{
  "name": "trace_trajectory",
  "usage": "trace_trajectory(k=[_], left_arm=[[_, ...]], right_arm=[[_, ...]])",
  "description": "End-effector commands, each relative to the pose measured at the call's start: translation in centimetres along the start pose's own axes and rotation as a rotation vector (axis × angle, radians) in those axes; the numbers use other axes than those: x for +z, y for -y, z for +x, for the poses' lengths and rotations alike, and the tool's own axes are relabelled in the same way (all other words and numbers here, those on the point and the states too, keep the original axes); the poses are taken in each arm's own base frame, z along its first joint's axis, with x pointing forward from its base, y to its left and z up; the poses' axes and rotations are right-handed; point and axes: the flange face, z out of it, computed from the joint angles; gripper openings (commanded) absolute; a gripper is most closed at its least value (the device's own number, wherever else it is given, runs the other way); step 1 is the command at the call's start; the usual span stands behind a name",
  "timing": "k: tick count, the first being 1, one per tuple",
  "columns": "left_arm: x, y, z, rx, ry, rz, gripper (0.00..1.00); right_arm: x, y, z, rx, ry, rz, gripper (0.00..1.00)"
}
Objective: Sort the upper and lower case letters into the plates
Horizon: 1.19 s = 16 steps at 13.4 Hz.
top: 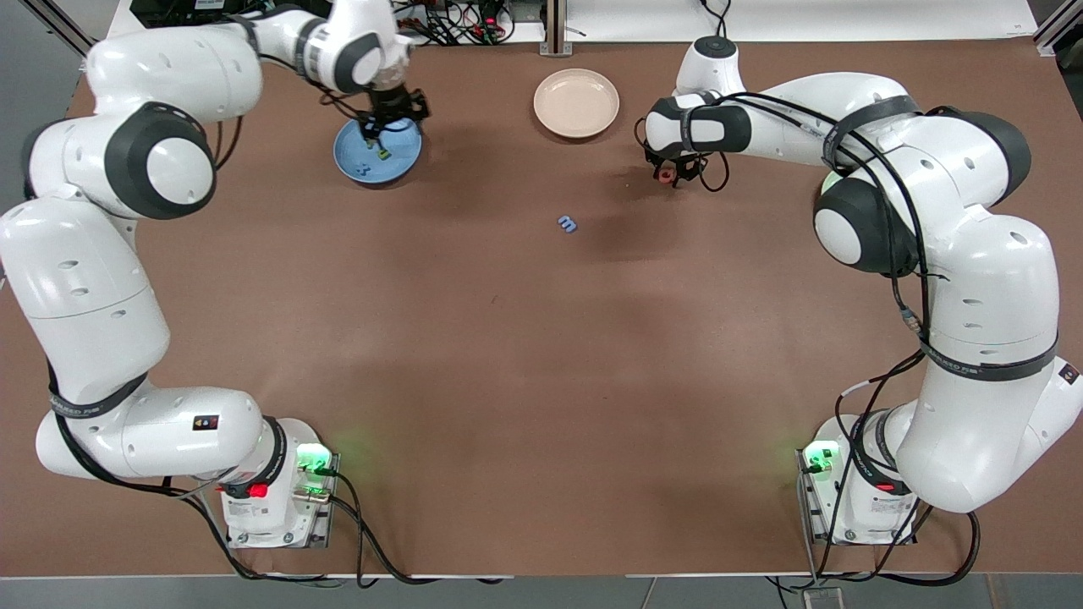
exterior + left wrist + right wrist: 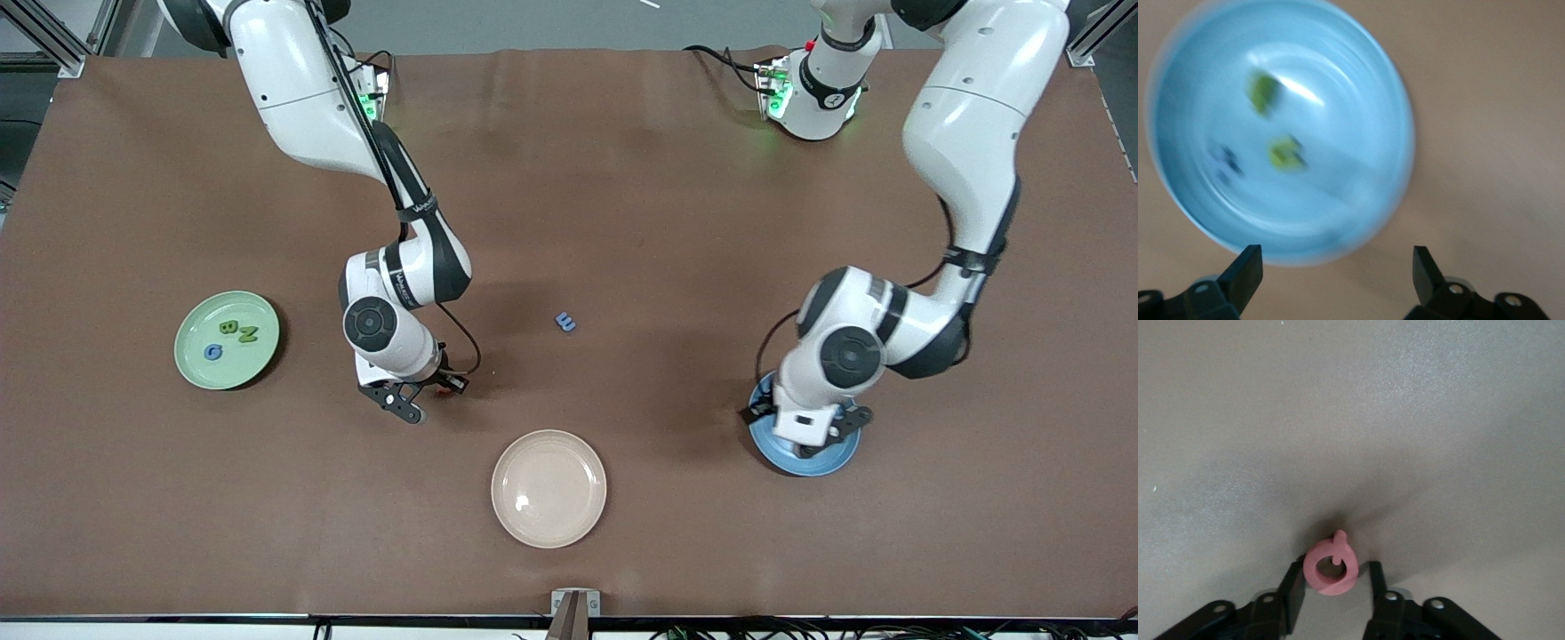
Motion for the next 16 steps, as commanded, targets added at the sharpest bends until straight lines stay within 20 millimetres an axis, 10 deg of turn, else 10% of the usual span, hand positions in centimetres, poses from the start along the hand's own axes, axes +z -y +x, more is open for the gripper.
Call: trace_trajectory(k=[1,7,9,12,16], left_arm=[[-0.7,-5.7,-8.1,-0.046,-0.019,-0.003,1.0],[2.0,-13.1,-21.5,-0.136,0.012,-0.084,0.97],[3.6,-14.5,-25.0,-0.137,0.03,-0.106,0.89],[4.9,-16.6,-28.2,-0.143,0.048,-0.132,0.77],[5.3,-17.2,-29.7,-0.16,0.051,-0.132,0.67]], right_arm=[[0.5,0.4,0.3,0.005,-0.003,0.005,0.26],[-1.1,0.3,1.0,0.007,0.008,-0.001,0.13],[-5.2,-1.3,2.1,-0.005,0.032,-0.028,0.13],[-9.4,-7.8,4.5,-0.106,0.065,-0.058,0.13],[-9.6,-19.5,8.8,-0.272,0.025,-0.066,0.13]])
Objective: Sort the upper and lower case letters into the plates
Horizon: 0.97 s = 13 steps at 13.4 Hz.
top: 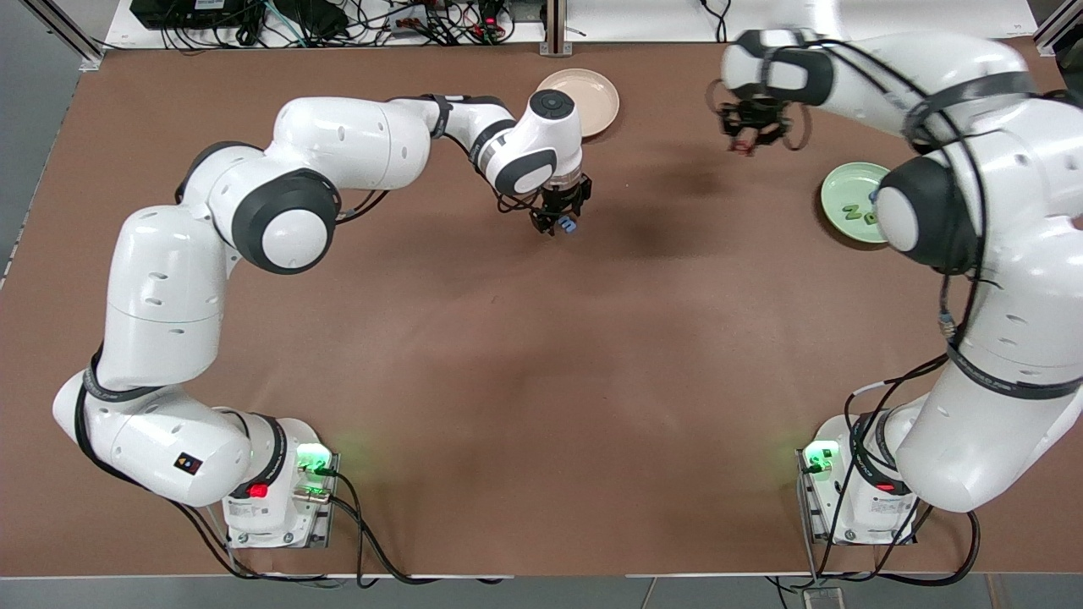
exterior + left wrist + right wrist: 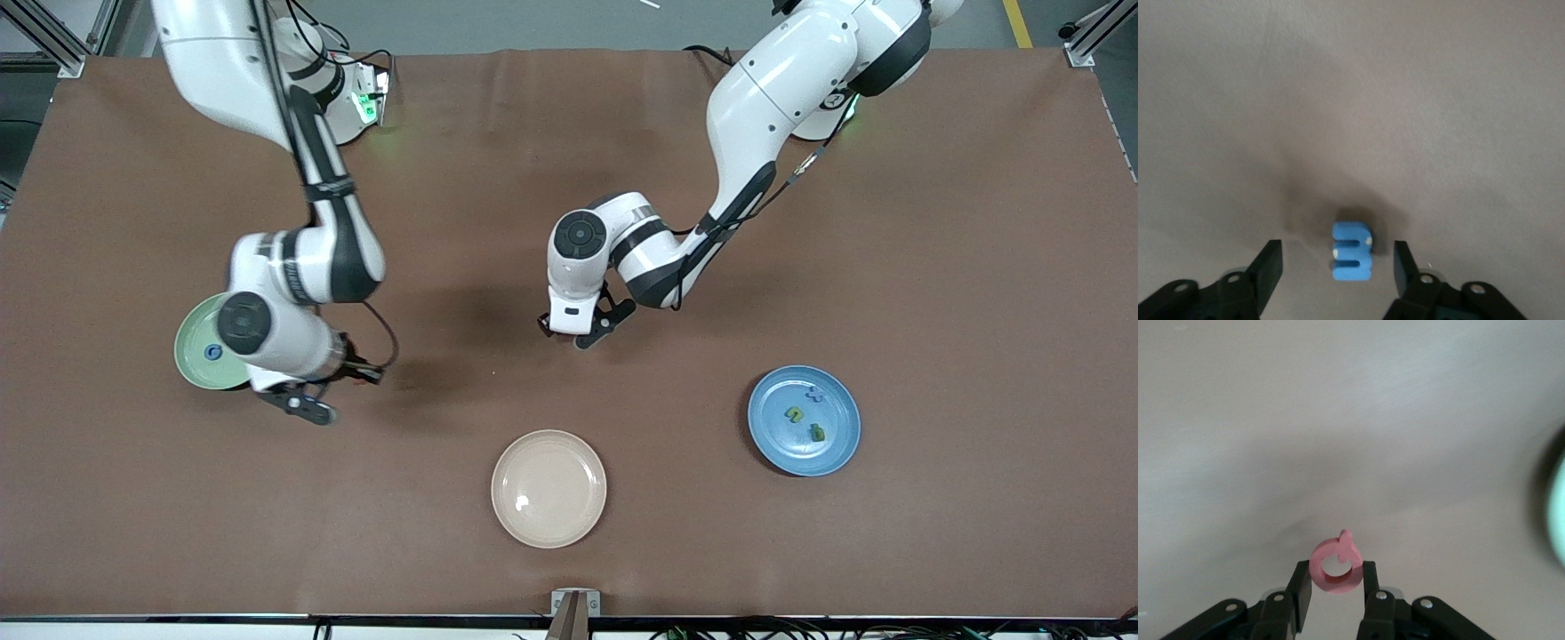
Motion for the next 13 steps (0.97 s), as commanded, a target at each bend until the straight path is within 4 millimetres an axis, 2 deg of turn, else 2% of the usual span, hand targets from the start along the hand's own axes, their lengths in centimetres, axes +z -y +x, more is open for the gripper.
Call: trace_trajectory(k=[1,4,6,7,9,10,11,12,13], left_arm=[[0.2,-0.5,-0.2,-0.018,0.006,-0.002,0.66],[1.1,-0.4,-0.8,-0.008,0.007,0.008,0.59],[1.1,-0.4,-0.8,-0.008,0.007,0.008,0.51],[1.0,-0.4,-0.7,-0.008,0.007,0.006,0.43],[0.5,-0.5,-0.5,0.006,0.001,-0.001,0.12],[0.1,-0.6,0.0,0.002,-0.005,-0.008,0.0],[-0.9,-0.9,0.7,-0.002,-0.014,-0.017,0.0],[-2.5,-1.1,2.5,-0.018,-0.031,-0.031,0.0],[-3.8,-0.9,5.5,-0.043,-0.051,-0.027,0.0]], right_arm=[[1.7,-8.9,-0.4,-0.123,-0.034,-0.016,0.13],[2.9,-18.1,2.1,-0.195,-0.062,-0.034,0.13],[4.2,-20.9,2.2,-0.219,-0.044,-0.045,0.13],[4.7,-22.1,2.1,-0.216,-0.042,-0.045,0.13],[5.7,-22.9,2.1,-0.205,-0.045,-0.055,0.14],[6.1,-23.1,2.1,-0.2,-0.041,-0.057,0.14],[6.6,-23.1,2.0,-0.2,-0.033,-0.058,0.14],[7.1,-22.9,2.0,-0.202,-0.025,-0.052,0.14],[7.7,-22.8,2.0,-0.188,-0.028,-0.029,0.14]])
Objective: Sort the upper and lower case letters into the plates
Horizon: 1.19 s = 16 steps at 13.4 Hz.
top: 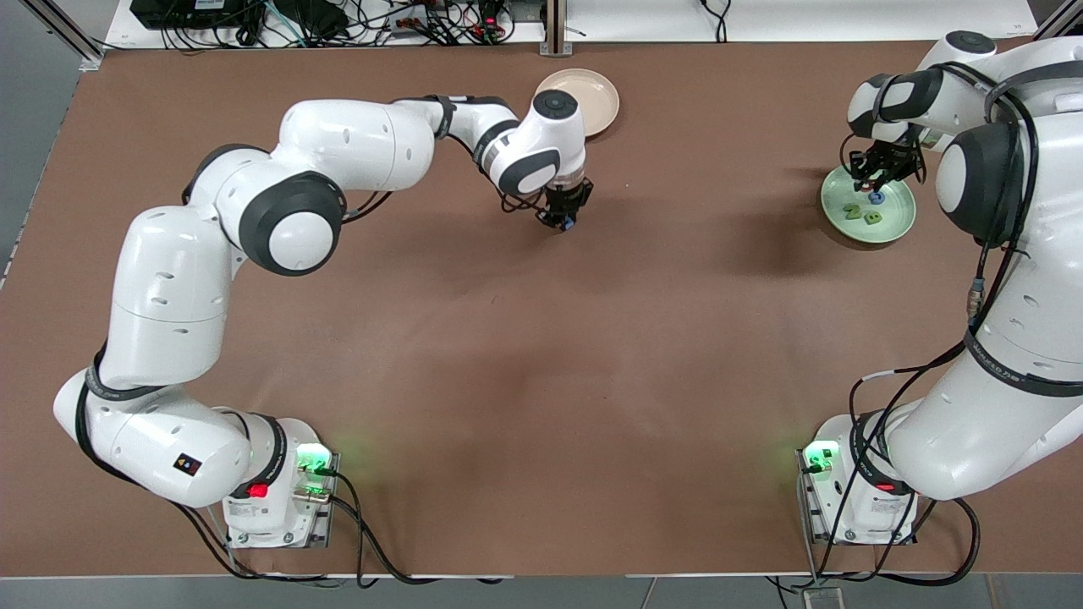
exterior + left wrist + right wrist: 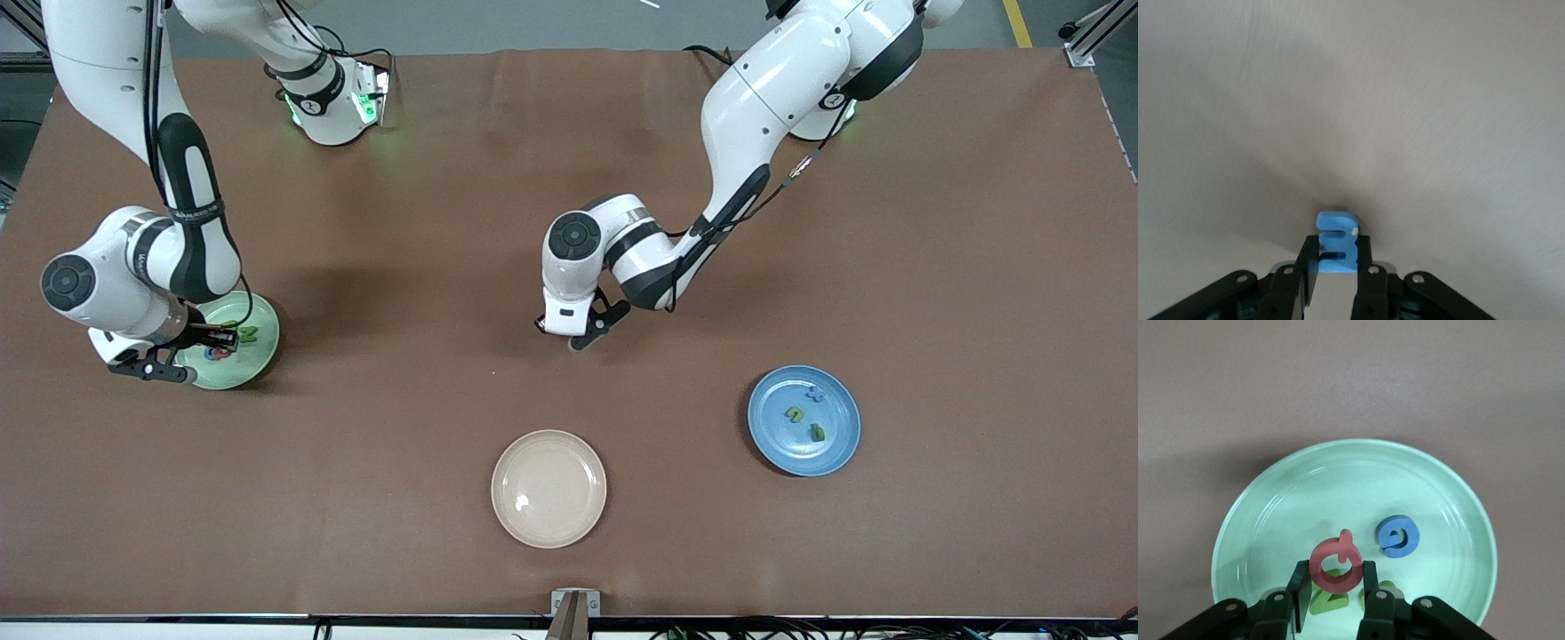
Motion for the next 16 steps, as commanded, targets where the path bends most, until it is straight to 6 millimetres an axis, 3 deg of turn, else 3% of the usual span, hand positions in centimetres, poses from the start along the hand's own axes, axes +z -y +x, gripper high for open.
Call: trace_trajectory(k=[1,4,6,7,8,9,10,14,15,16], left_arm=[[-4.8,0.1,6.4,-0.017,-0.055,0.0,0.0],[-10.0,2.5,14.5,0.07,-0.097,0.075,0.0],[-11.9,5.0,20.9,0.116,-0.103,0.103,0.0],[-12.2,6.3,24.1,0.137,-0.1,0.108,0.0],[-12.3,7.8,27.1,0.145,-0.096,0.114,0.0],[-12.1,9.4,29.8,0.167,-0.088,0.124,0.0],[-12.0,10.8,32.0,0.197,-0.079,0.131,0.01],[-10.2,16.9,39.6,0.22,-0.041,0.15,0.05],[-10.0,17.9,40.8,0.208,-0.037,0.15,0.18],[-9.9,18.3,41.2,0.202,-0.035,0.152,0.58]], right_arm=[[1.5,0.0,-0.2,0.016,-0.008,0.047,0.14],[1.9,-0.3,0.0,0.012,-0.005,0.048,0.16],[1.9,-0.6,0.1,0.017,-0.008,0.049,0.19],[1.7,-0.5,0.3,0.015,-0.008,0.05,0.4],[1.3,-0.4,0.5,0.015,-0.008,0.053,0.78],[0.7,-0.1,0.4,0.013,0.003,0.067,1.0],[-0.9,0.3,0.7,0.004,0.018,0.092,1.0],[-10.9,1.6,1.2,-0.055,0.087,0.2,1.0],[-13.4,1.4,1.2,-0.083,0.085,0.189,1.0],[-16.3,1.3,1.2,-0.113,0.077,0.165,1.0]])
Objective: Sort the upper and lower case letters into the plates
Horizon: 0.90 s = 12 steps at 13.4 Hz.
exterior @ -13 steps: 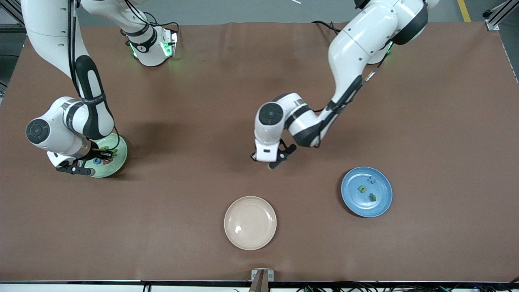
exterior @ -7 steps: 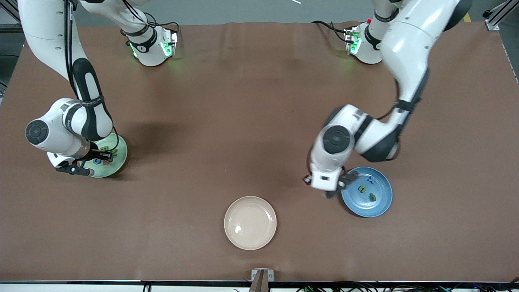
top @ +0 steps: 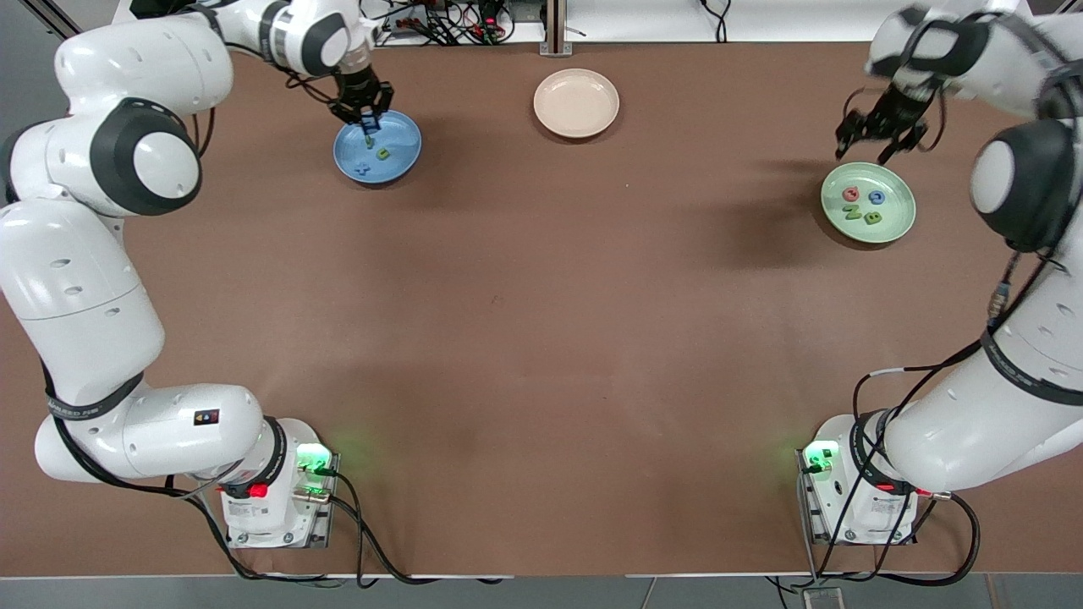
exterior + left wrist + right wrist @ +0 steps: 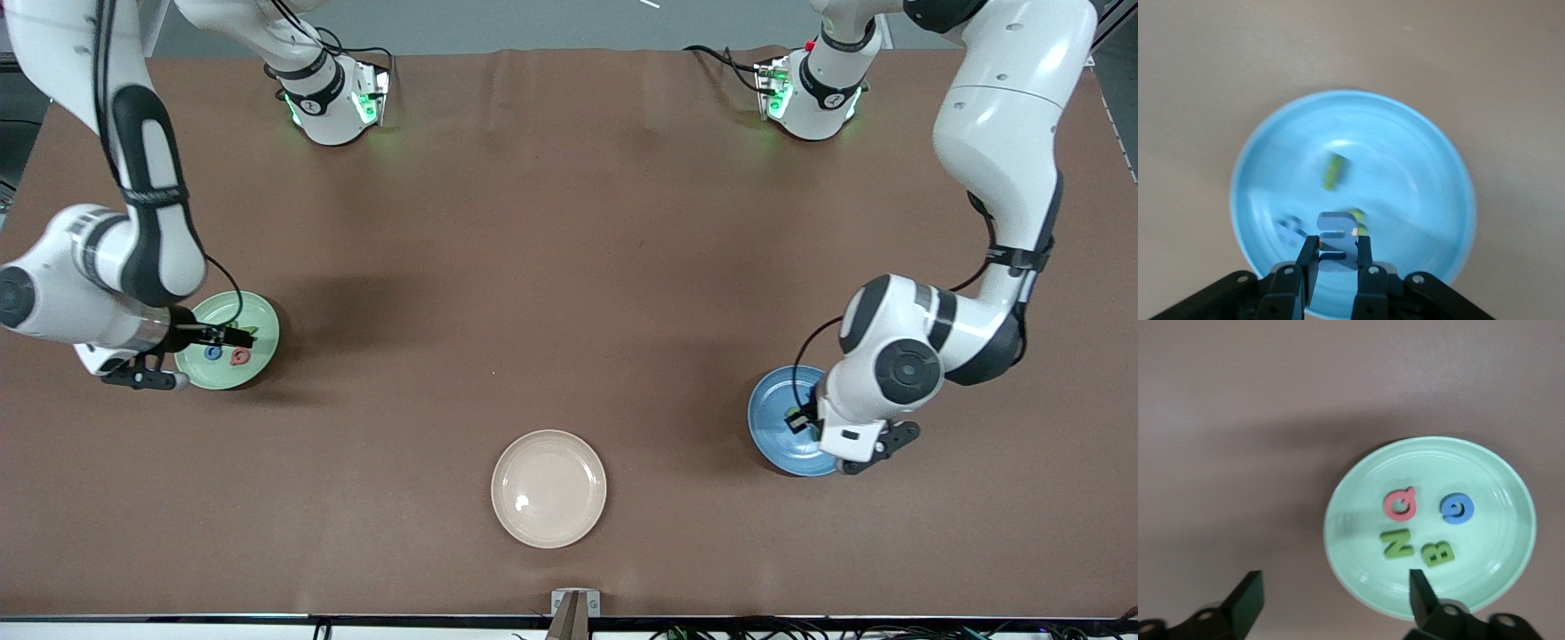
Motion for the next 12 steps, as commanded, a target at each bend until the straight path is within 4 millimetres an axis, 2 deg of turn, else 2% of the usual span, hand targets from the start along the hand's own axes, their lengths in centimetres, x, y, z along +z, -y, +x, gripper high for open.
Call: trace_trajectory(k=[1,3,6,7,10,12], left_arm=[[0.1,0.8,0.5,0.01,-0.002,-0.006,1.0],[-1.4,0.7,0.4,0.043,-0.015,-0.007,1.0],[-8.9,2.0,0.5,0.095,-0.087,-0.011,1.0],[-11.3,2.4,0.1,0.095,-0.102,-0.008,1.0],[-18.6,4.0,-1.3,0.112,-0.157,0.013,1.0],[-23.6,5.3,-2.6,0.189,-0.176,0.033,1.0]], right_arm=[[-7.8,0.8,-1.5,-0.054,-0.015,-0.024,1.0],[-13.2,3.0,-2.1,-0.057,0.014,-0.065,1.0],[-21.5,5.5,-3.6,-0.06,0.034,-0.104,1.0],[-23.3,5.9,-4.2,-0.063,0.038,-0.115,1.0],[-27.6,7.1,-6.5,-0.088,0.007,-0.141,1.0],[-27.9,8.3,-7.8,-0.105,-0.012,-0.182,1.0]])
